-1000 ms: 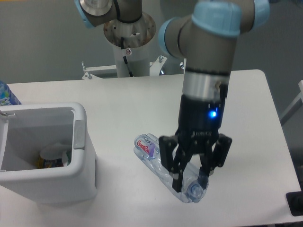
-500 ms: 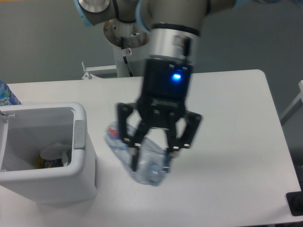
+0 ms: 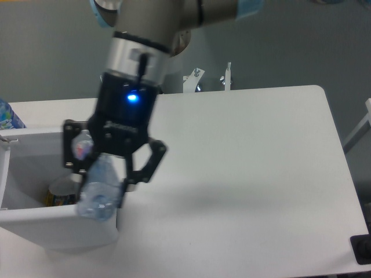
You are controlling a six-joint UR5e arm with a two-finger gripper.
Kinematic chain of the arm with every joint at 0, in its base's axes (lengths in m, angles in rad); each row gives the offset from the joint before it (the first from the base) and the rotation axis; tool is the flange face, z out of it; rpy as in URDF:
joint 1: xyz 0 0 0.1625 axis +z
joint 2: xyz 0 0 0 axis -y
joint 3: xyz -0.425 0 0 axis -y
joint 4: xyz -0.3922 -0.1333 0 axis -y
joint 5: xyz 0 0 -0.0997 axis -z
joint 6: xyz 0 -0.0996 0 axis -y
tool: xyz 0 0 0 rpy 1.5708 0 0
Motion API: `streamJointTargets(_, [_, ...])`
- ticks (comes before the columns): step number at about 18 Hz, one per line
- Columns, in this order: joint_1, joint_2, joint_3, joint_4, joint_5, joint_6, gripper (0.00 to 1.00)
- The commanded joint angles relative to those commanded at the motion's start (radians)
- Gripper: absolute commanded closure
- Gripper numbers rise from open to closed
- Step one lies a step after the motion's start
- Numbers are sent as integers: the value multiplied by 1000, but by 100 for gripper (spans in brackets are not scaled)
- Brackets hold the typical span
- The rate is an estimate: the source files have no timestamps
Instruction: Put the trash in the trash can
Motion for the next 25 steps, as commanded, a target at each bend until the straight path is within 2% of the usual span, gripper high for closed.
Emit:
streamJointTargets(10, [-72,-32,-28,2,2,20,43])
streamJointTargets(11, [-72,-34,-28,2,0,21,40])
streamJointTargets(13, [-77,-38,-31,2,0,26,24])
streamJointTargets(14, [-77,-38,-35,3,2,41,9])
streamJointTargets(15, [-75,-38,-34,2,2,58,0])
streamJointTargets(22, [-66,-28,-12,2,8,71,0])
streamJointTargets(25, [-29,-34,29,0,12,67,0])
